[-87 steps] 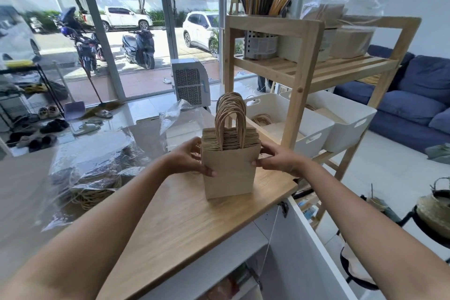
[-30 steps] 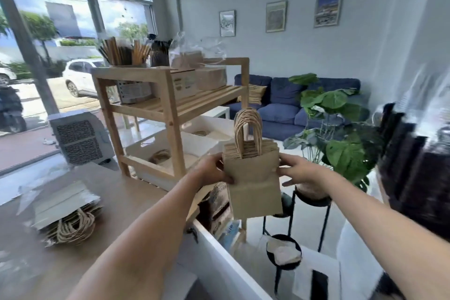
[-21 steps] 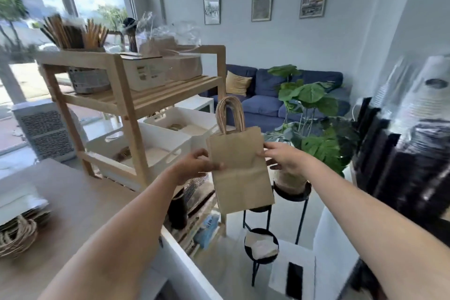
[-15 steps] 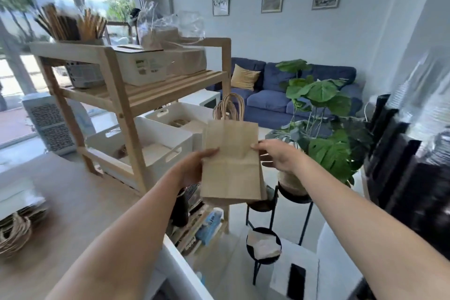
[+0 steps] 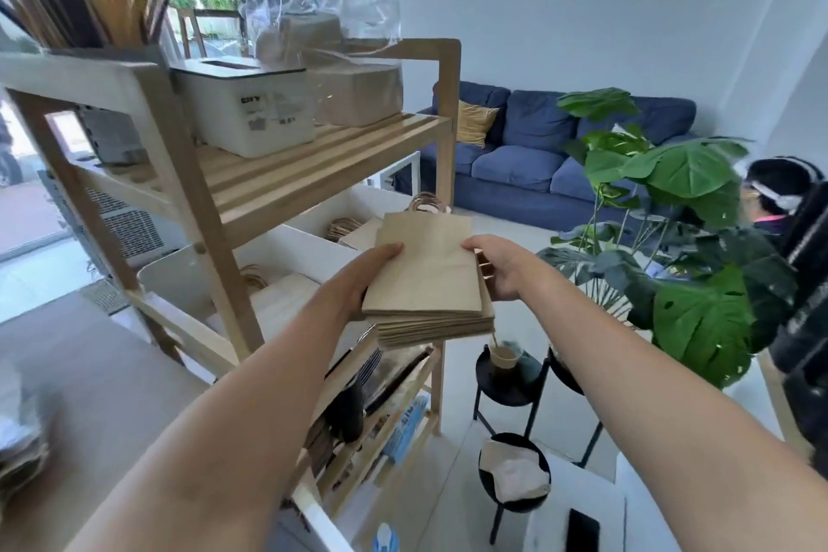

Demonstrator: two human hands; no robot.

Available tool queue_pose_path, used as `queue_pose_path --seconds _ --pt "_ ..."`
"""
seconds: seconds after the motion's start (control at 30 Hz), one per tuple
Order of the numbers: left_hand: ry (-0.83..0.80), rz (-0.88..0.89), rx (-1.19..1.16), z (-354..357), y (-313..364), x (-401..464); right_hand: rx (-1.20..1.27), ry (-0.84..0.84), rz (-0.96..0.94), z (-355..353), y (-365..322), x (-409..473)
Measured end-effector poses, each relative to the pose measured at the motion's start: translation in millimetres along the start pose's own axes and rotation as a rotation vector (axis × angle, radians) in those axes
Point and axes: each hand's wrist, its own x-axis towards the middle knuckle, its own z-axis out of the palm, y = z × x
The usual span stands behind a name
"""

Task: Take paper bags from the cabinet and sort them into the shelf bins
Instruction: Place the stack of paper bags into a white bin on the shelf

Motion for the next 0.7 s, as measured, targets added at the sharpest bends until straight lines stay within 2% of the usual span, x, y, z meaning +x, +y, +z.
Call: queue_pose_path --seconds 0.17,0.33,0.53,0.7 --pt "-0.031 -0.034 0.031 -18.4 20.2 37.2 0.004 0.011 0.009 21.1 -23.8 33.1" --pt "0.010 0.035 -0.090 -36.0 39.3 67.6 0.054 -0.015 -0.062 29.9 -45.9 69.0" --pt "0.184 0.070 -0.231 -41.5 53.5 102.5 0.173 0.080 -0.088 23.4 -41.0 115.2" --pt "0.342 0.116 -0.300 -45.5 65.8 138.3 0.311 0.067 -0.091 11.7 -32.3 147.1"
